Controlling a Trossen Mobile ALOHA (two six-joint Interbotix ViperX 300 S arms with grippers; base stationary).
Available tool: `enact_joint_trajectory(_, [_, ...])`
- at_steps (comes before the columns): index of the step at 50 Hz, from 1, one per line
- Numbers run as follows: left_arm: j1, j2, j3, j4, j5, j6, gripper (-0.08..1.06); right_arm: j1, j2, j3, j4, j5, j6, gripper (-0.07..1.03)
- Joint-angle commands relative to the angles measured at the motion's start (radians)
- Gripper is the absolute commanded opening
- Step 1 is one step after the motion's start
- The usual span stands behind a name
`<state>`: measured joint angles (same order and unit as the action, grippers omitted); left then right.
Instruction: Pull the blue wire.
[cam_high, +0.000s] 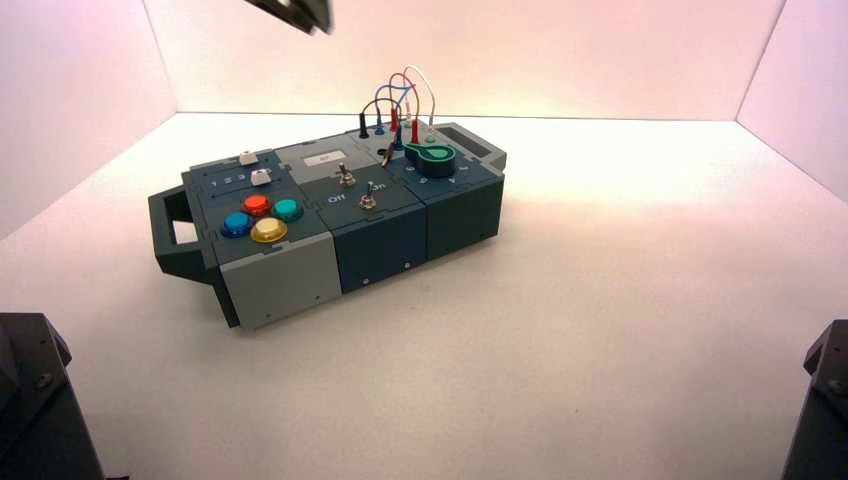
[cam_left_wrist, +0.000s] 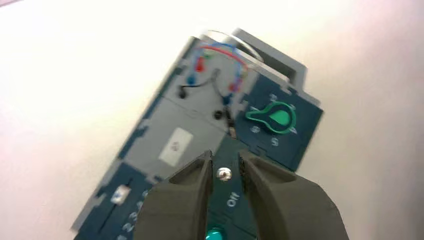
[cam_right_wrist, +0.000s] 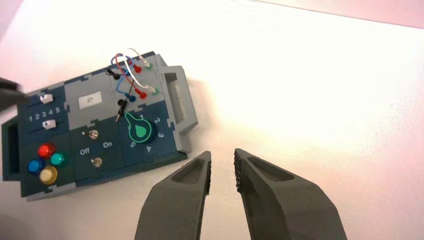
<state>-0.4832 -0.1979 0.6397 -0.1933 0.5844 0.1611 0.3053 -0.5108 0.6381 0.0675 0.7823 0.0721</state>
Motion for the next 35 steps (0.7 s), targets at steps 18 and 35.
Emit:
enact_joint_trajectory(18, [-0.072, 0.138, -0.097, 0.000, 0.021, 0.103, 0.31, 0.008, 0.000, -0.032, 0.006, -0.012, -0.014, 0.28])
enact_joint_trajectory(35, [-0.072, 0.227, -0.109, 0.000, 0.018, 0.149, 0.34, 0.008, -0.005, -0.037, 0.006, 0.009, -0.060, 0.28])
